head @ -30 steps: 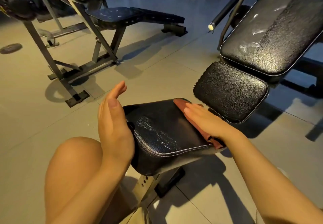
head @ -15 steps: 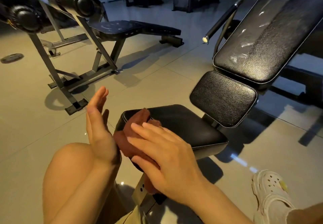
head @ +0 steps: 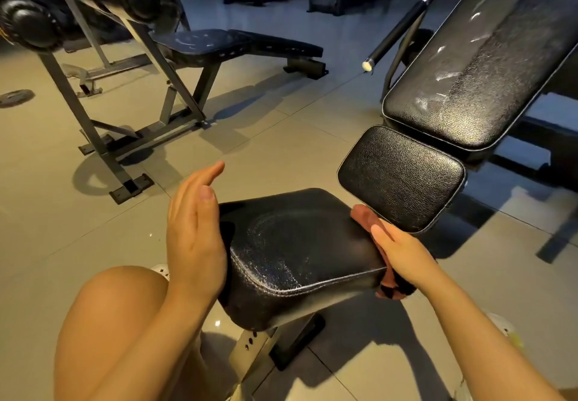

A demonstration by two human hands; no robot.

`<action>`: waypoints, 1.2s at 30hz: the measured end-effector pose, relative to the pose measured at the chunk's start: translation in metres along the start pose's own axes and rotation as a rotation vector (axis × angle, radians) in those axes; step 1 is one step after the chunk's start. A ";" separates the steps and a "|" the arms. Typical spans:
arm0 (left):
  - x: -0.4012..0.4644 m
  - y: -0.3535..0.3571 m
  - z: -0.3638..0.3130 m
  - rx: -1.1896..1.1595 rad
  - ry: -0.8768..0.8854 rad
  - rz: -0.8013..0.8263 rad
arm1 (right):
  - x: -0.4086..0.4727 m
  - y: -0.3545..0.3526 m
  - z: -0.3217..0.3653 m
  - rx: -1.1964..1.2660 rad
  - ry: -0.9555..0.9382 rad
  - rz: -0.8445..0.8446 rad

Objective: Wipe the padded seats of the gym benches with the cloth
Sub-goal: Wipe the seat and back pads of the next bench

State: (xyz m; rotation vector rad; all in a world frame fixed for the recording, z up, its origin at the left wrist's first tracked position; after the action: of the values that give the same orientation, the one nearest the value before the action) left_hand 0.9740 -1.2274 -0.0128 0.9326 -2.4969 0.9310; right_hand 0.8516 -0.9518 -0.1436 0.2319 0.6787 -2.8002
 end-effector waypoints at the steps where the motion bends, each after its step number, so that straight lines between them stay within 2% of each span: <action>1: 0.000 0.001 0.002 0.007 -0.015 -0.008 | 0.008 0.005 0.004 -0.029 0.006 0.048; 6: -0.002 0.002 0.007 0.022 -0.050 0.005 | 0.061 0.047 0.046 -0.154 -0.202 0.341; 12: -0.005 0.006 0.006 0.007 -0.093 0.067 | 0.103 0.080 0.068 -0.146 -0.269 0.430; 17: -0.005 0.007 0.006 -0.031 -0.085 0.068 | 0.061 0.085 0.080 -0.171 -0.295 0.486; 23: -0.004 0.004 -0.004 -0.174 -0.014 0.087 | -0.027 0.094 0.137 -0.148 -0.331 0.472; 27: 0.001 0.000 -0.003 -0.418 0.013 0.206 | -0.078 0.106 0.171 -0.129 -0.361 0.360; 31: 0.012 -0.008 0.009 -0.651 -0.016 0.419 | -0.114 0.120 0.194 -0.262 -0.376 0.088; 34: 0.036 -0.027 0.028 -0.741 0.045 0.534 | -0.133 0.140 0.220 -0.340 -0.371 -0.135; 36: 0.057 -0.038 0.044 -0.755 0.101 0.639 | -0.136 0.164 0.238 -0.324 -0.339 -0.199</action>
State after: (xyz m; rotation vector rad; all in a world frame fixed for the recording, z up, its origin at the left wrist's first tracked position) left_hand 0.9551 -1.3055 0.0003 -0.1514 -2.7328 0.0958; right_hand 1.0044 -1.1763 0.0246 -0.3804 1.0961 -2.7499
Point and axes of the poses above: each hand's wrist, its own x-axis towards the middle knuckle, its own y-axis out of the palm, z = x × y, the point moved 7 cm from there along x, towards the middle knuckle, and after that the axes turned 14 degrees about x, right-handed, at the moved point
